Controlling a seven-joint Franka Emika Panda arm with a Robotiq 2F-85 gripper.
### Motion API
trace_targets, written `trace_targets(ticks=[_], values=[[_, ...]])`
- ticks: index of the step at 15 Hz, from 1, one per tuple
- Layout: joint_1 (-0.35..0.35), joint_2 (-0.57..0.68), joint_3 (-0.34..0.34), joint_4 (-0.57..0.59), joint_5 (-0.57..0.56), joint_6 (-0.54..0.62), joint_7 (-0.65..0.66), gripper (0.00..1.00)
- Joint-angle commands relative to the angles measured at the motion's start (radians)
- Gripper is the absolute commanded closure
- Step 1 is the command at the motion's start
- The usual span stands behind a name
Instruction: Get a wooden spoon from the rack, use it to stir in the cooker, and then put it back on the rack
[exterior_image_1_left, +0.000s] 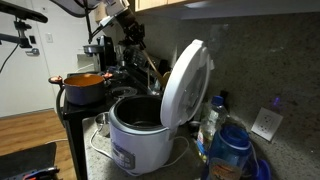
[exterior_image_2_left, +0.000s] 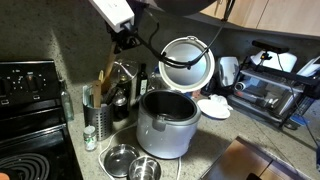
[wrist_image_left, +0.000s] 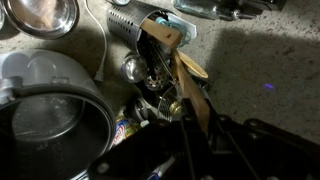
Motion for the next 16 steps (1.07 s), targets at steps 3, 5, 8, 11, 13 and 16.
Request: trace_targets(ticks=[3, 5, 8, 11, 13, 16], values=[[0.039, 0.02, -0.024, 0.019, 0.073, -0.004, -0.027, 0.95], [0.043, 0.022, -0.028, 0.015, 0.085, -0.006, -0.027, 0.95], [0.043, 0.019, -0.037, 0.006, 0.09, -0.008, -0.025, 0.95], [0.04, 0.013, -0.042, -0.002, 0.095, -0.012, -0.014, 0.95], [0.039, 0.008, -0.045, 0.005, 0.094, -0.011, -0.015, 0.95], [0.038, 0.004, -0.051, 0.013, 0.092, -0.009, -0.013, 0.95]])
